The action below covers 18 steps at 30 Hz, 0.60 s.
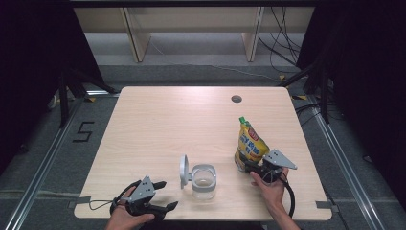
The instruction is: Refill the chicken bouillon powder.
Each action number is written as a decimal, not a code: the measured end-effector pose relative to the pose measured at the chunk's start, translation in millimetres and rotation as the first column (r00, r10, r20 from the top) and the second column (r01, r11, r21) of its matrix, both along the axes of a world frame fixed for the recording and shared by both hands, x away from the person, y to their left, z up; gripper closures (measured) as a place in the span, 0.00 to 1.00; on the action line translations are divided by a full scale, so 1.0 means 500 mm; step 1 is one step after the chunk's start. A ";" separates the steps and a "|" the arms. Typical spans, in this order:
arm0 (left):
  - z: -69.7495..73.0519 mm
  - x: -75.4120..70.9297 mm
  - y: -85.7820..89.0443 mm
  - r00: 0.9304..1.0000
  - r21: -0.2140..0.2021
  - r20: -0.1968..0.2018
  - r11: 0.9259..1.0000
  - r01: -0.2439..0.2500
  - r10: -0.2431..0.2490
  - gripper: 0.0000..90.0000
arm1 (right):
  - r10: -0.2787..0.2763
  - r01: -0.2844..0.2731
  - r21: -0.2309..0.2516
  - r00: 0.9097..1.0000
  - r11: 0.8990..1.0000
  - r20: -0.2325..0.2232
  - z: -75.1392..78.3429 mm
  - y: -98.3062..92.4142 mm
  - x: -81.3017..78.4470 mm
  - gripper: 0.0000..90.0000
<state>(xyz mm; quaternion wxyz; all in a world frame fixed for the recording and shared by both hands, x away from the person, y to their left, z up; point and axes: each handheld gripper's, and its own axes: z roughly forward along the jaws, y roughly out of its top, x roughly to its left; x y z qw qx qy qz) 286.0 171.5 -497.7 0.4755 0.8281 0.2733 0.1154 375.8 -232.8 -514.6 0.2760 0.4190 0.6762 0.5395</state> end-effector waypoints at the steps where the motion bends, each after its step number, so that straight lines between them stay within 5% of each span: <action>1: 0.001 0.000 0.001 1.000 0.007 0.001 1.000 0.002 -0.002 0.23 | 0.013 -0.013 -0.014 1.000 1.000 0.006 0.002 -0.003 0.003 0.40; 4: 0.001 -0.001 0.001 1.000 -0.003 0.000 1.000 -0.002 0.002 0.23 | 0.009 -0.003 -0.099 0.998 0.995 0.063 0.008 -0.008 0.007 0.42; 5: 0.001 -0.001 0.001 1.000 -0.011 0.000 1.000 -0.005 0.005 0.23 | 0.015 -0.010 -0.076 0.998 0.997 0.069 0.007 -0.007 0.010 0.42; 6: 0.002 0.000 0.005 1.000 0.015 -0.012 1.000 -0.012 0.012 0.23 | 0.015 -0.014 -0.058 1.000 0.998 0.023 0.009 -0.003 0.005 0.43; 8: 0.002 -0.004 0.002 1.000 -0.018 -0.016 0.999 -0.027 0.026 0.23 | 0.027 -0.026 -0.060 0.999 0.998 0.017 0.013 -0.001 0.005 0.43; 12: 0.003 -0.001 0.005 1.000 -0.016 0.003 1.000 -0.009 0.009 0.23 | 0.048 -0.048 -0.068 0.999 0.997 -0.001 0.020 0.000 -0.002 0.45; 15: 0.004 -0.003 0.006 1.000 -0.021 -0.013 0.999 -0.025 0.025 0.23 | 0.040 -0.037 -0.082 0.999 0.996 0.033 0.023 -0.011 0.003 0.46; 16: 0.006 0.000 0.009 1.000 -0.002 0.015 1.000 -0.013 0.013 0.23 | 0.065 -0.060 -0.099 0.997 0.993 0.051 0.026 -0.019 0.008 0.47; 18: 0.005 -0.003 0.008 1.000 -0.021 -0.007 0.999 -0.024 0.024 0.23 | 0.064 -0.064 -0.078 0.998 0.995 -0.010 0.034 -0.014 -0.005 0.47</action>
